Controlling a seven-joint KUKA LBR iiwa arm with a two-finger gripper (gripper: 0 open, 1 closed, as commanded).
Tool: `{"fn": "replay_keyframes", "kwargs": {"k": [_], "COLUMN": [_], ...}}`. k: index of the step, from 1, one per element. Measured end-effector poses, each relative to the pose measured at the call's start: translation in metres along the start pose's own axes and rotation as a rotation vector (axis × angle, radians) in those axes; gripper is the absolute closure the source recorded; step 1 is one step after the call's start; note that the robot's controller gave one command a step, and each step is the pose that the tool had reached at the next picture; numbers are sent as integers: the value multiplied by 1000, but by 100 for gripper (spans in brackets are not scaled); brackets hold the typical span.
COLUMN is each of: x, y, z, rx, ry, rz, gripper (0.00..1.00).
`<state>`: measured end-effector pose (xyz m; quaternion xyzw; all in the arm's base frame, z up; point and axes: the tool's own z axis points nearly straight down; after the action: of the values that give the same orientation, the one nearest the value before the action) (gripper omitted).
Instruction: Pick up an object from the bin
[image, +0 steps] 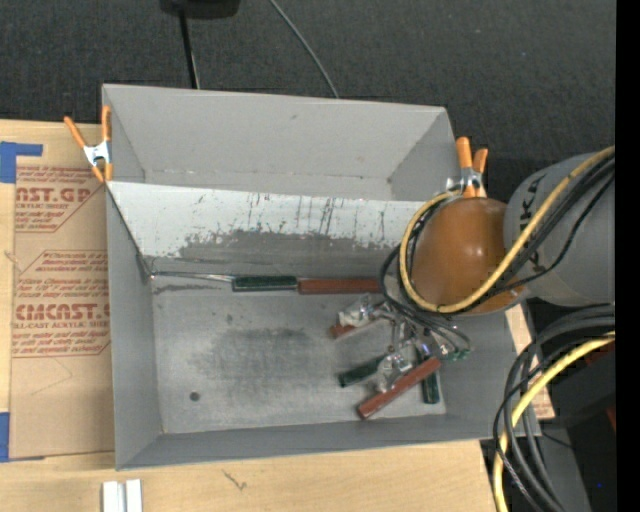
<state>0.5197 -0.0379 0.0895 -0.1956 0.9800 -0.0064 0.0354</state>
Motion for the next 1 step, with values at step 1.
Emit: {"fn": "replay_keyframes", "kwargs": {"k": [1], "x": [-41], "y": [23], "z": [10], "rx": [-9], "ry": [43], "rz": [-61], "gripper": [0]}}
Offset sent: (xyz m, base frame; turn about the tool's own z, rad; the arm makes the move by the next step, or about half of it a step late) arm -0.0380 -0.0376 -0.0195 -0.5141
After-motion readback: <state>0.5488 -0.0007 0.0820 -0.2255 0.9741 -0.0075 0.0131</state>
